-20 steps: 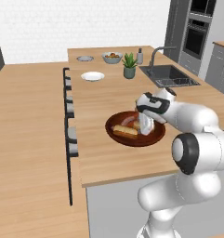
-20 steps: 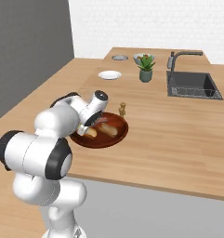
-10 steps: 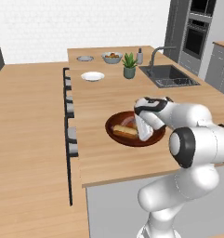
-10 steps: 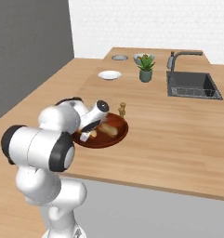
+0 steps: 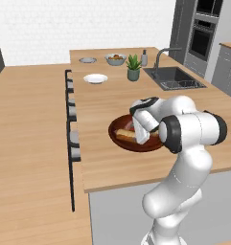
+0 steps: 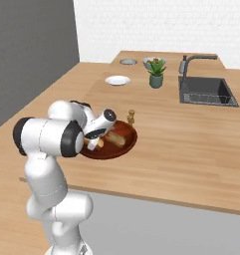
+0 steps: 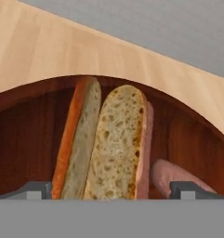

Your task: Place one bun and one sausage from the bowl on each plate.

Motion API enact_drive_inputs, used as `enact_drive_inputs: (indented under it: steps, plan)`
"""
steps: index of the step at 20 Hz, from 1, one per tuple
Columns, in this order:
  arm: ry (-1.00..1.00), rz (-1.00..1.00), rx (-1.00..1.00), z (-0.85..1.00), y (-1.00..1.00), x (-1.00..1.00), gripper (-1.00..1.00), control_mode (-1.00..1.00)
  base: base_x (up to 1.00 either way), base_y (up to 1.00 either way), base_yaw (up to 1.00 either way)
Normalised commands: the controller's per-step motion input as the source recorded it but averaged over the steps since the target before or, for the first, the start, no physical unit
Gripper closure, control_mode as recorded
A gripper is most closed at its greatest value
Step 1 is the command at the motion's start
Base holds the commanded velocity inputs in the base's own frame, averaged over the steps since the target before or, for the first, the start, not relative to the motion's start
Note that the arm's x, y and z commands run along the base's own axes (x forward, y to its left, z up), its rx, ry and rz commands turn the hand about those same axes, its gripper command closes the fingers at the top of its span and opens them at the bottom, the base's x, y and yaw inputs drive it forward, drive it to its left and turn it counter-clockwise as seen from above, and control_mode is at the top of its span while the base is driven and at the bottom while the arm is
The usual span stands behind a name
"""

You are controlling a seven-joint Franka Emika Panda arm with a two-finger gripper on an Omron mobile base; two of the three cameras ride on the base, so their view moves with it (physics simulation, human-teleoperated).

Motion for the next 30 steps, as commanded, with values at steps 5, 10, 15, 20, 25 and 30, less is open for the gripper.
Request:
enact_drive_inputs:
  steps: [5, 10, 15, 20, 25, 30]
  plan:
    - [0.0, 0.04, 0.0, -0.29, 0.02, 0.04, -1.0, -1.0, 0.0, 0.0, 0.0]
    - [0.12, 0.01, -0.01, -0.06, 0.0, 0.15, -1.0, -1.0, 0.0, 0.0, 0.0]
    - [0.29, 0.0, -0.02, -0.01, 0.05, -0.07, -1.0, -1.0, 0.0, 0.0, 0.0]
    - [0.16, 0.02, 0.0, -0.31, 0.01, 0.18, -1.0, -1.0, 0.0, 0.0, 0.0]
    - [-0.13, 0.01, 0.0, -0.52, 0.0, 0.0, -1.0, -1.0, 0.0, 0.0, 0.0]
    - [-0.06, 0.0, -0.04, -0.77, 0.0, 0.0, -1.0, -1.0, 0.0, 0.0, 0.0]
